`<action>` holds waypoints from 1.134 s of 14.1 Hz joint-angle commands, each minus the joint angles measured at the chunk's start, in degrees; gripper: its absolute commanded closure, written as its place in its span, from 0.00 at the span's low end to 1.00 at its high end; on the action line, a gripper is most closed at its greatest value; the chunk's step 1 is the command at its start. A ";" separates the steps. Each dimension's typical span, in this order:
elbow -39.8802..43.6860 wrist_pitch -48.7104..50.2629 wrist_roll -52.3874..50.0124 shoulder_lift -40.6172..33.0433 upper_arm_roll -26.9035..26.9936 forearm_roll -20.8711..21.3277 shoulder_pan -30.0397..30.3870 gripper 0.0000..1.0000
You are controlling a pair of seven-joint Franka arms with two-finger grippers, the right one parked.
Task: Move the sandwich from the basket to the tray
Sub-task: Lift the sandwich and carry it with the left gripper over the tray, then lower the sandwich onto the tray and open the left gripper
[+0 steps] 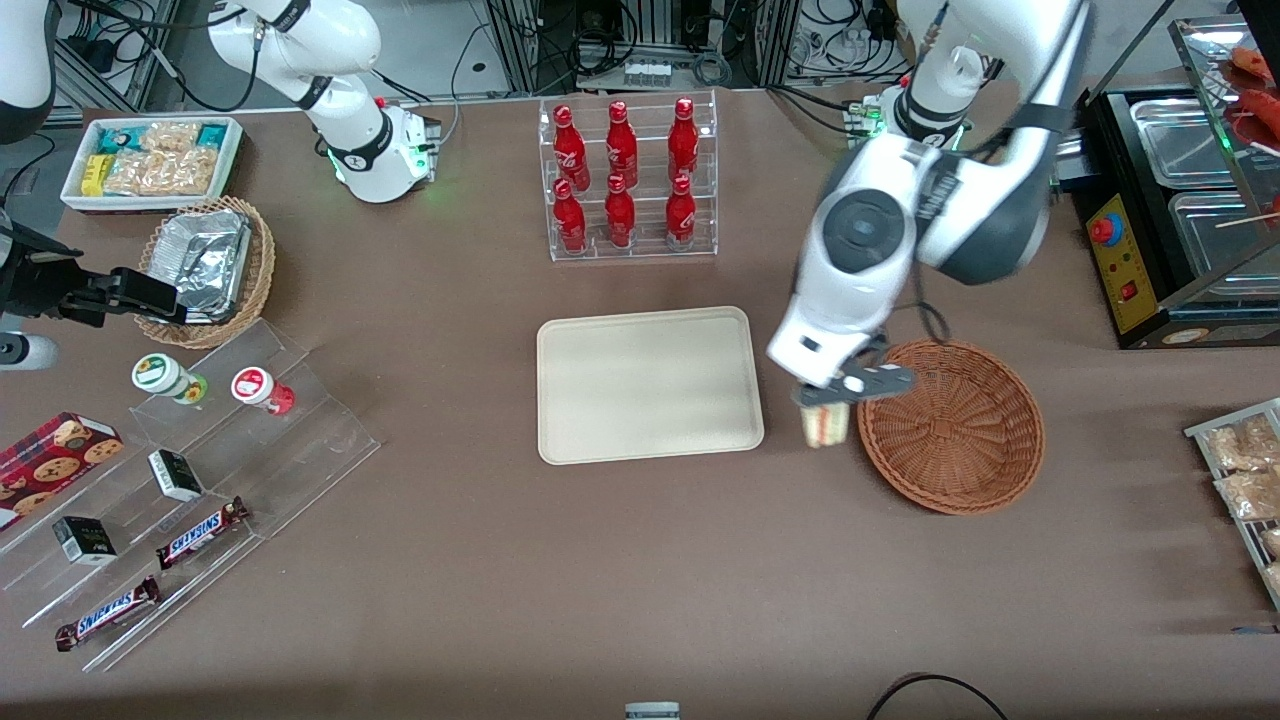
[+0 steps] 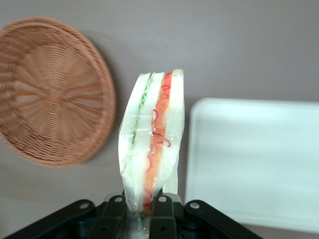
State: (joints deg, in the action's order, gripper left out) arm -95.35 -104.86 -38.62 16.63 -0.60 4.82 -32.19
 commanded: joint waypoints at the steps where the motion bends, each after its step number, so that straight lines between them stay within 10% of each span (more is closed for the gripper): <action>1: 1.75 0.45 -1.62 2.87 0.86 -1.21 -5.76 1.00; 16: 1.57 -18.88 -12.52 17.64 0.69 -6.58 -17.12 1.00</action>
State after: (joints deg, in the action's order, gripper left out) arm -95.19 -122.30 -48.69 32.70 -0.67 -0.81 -47.71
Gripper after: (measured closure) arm 0.850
